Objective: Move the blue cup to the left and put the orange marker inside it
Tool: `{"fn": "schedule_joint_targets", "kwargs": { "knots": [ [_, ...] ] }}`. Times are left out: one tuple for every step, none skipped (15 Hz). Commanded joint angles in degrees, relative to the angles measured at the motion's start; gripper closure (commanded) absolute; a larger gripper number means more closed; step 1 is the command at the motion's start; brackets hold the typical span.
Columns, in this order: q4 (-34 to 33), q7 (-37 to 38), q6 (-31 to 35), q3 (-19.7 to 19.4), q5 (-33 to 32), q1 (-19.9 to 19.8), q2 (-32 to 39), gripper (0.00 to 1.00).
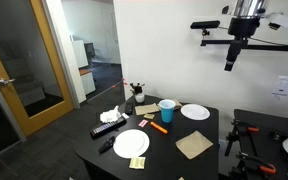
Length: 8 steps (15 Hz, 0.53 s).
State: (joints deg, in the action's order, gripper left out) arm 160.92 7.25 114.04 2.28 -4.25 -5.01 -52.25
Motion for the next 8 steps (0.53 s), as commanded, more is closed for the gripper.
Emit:
{"fn": "schedule_joint_targets", "kwargs": {
  "knots": [
    [0.22, 0.12, -0.24, -0.2, -0.17, 0.21, 0.11, 0.0],
    [0.59, 0.12, -0.24, -0.2, -0.17, 0.21, 0.26, 0.0],
    [0.74, 0.12, -0.24, -0.21, -0.17, 0.21, 0.42, 0.0],
    [0.74, 0.12, -0.24, -0.21, -0.17, 0.21, 0.53, 0.0],
    [0.74, 0.12, -0.24, -0.21, -0.17, 0.21, 0.58, 0.0],
    [0.74, 0.12, -0.24, -0.21, -0.17, 0.21, 0.6, 0.0],
    [0.74, 0.12, -0.24, -0.21, -0.17, 0.21, 0.6, 0.0],
    [0.31, 0.34, 0.22, -0.09, -0.02, 0.29, 1.2, 0.0]
  ]
}}
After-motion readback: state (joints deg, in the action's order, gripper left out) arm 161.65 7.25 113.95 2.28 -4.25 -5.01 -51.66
